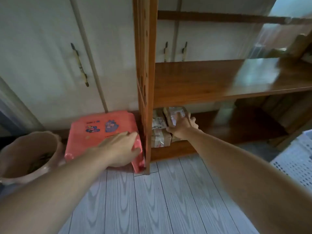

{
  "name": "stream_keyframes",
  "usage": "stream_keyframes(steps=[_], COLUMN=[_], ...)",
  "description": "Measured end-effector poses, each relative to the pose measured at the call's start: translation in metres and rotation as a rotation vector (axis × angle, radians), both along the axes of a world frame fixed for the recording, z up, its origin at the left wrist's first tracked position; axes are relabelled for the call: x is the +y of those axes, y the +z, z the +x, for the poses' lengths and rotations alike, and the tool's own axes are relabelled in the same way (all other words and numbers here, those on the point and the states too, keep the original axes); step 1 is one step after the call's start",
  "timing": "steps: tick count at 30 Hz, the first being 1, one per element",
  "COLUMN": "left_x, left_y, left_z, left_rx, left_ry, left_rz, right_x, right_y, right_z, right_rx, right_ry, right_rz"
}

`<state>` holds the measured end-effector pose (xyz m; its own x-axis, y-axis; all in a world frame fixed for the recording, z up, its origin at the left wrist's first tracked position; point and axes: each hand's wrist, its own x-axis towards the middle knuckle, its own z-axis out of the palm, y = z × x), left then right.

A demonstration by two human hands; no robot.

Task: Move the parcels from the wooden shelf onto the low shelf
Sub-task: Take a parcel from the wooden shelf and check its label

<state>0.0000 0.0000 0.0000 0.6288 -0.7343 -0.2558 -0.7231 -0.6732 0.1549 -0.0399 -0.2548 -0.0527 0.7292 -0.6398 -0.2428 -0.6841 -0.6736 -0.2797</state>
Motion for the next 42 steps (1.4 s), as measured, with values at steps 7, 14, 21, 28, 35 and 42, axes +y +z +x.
stream_keyframes(steps=[7,14,21,28,35,42], left_x=[0.038,-0.006,-0.015,0.031,0.091,0.120], left_y=[-0.042,-0.064,-0.019,0.077,0.133,0.155], left_z=[-0.001,-0.015,-0.061,-0.058,-0.039,-0.024], left_rx=[0.270,0.547,1.032,1.448,1.282,0.844], left_ry=[0.065,0.131,0.374,0.346,0.132,0.059], left_rz=[-0.146,-0.171,-0.530,-1.045,-1.397,-1.375], right_x=[-0.020,-0.020,0.045,0.121,0.179,0.186], right_y=[-0.055,-0.018,0.078,0.201,0.237,0.237], right_z=[0.017,-0.074,-0.188,-0.195,-0.161,-0.130], right_rx=[-0.054,-0.147,-0.232,-0.529,-0.861,-1.060], right_ry=[-0.293,-0.231,-0.004,0.298,0.030,-0.019], right_rz=[0.029,0.038,-0.120,0.005,0.869,0.825])
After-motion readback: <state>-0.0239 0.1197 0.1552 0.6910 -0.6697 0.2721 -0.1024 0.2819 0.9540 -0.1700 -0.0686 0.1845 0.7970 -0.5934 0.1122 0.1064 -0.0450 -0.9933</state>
